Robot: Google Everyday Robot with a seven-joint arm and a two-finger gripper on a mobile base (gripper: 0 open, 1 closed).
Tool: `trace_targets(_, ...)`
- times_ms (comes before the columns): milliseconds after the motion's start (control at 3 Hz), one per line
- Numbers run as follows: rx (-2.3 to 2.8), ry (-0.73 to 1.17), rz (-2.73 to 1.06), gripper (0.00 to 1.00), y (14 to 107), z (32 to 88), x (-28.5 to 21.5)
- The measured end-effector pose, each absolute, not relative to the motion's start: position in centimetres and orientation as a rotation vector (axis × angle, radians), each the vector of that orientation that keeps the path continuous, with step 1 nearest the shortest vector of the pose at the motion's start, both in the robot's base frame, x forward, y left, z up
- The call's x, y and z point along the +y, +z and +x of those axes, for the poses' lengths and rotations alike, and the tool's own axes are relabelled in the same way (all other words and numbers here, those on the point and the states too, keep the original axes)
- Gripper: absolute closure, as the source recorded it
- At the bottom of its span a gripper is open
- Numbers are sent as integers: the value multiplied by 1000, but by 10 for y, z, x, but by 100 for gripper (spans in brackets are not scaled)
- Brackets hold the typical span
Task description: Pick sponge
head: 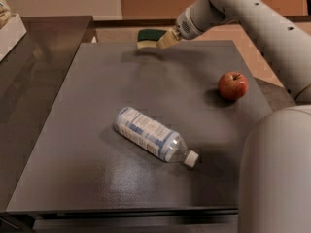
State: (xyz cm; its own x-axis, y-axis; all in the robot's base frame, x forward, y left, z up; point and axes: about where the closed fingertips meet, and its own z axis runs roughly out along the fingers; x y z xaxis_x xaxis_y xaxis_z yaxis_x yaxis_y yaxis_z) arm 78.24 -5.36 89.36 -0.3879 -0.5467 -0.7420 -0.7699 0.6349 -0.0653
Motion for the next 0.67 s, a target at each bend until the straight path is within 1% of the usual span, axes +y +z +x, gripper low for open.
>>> trace_targets(333,2060,368,-1042,100,931,760,-66)
trace_targets(667,1994,377,-1082,100,1003,716,-97)
